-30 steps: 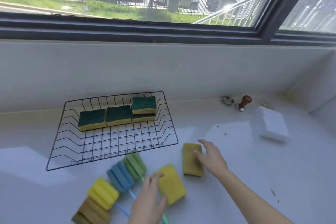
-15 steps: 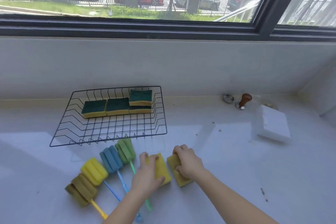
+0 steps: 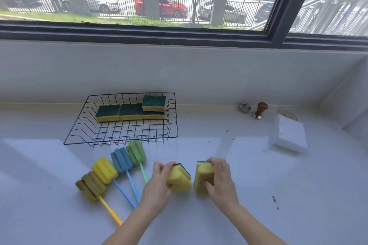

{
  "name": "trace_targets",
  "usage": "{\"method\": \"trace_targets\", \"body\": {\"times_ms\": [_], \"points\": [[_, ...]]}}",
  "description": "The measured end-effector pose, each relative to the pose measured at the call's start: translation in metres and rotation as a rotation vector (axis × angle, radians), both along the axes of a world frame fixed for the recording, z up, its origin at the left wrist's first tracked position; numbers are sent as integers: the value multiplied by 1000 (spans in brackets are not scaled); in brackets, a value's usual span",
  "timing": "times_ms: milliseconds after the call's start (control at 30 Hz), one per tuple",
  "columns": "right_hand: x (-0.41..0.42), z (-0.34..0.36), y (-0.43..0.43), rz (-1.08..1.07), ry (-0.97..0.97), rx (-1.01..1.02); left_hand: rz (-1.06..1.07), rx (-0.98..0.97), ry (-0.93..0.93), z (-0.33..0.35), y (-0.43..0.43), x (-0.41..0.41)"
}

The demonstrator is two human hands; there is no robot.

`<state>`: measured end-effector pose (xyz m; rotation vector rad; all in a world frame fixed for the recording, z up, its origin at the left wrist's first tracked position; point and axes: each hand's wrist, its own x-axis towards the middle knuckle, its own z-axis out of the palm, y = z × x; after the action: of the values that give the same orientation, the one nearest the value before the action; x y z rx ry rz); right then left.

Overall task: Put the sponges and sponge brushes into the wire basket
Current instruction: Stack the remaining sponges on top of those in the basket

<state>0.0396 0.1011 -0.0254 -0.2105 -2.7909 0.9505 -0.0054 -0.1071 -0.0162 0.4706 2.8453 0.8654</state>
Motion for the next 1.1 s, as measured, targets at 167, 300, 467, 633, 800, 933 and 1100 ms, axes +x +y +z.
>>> {"method": "trace_targets", "body": {"times_ms": [167, 300, 467, 633, 800, 933, 1100], "points": [[17, -3, 17, 60, -94, 160, -35, 98, -7, -6, 0, 22], [45, -19, 32, 82, -194, 150, 41, 156, -5, -10, -6, 29], [55, -27, 37, 161, -163, 153, 11, 139, -81, -12, -15, 28], [32, -12, 29, 180, -63, 154, -37, -201, -184, -1, -27, 20], [12, -6, 25, 389, -194, 268, -85, -302, -95, 0, -22, 20], [4, -8, 23, 400, -232, 277, -74, -178, -100, -1, -26, 22], [-18, 10, 8, 391, -180, 198, -35, 5, -10, 8, -56, 15]]}}
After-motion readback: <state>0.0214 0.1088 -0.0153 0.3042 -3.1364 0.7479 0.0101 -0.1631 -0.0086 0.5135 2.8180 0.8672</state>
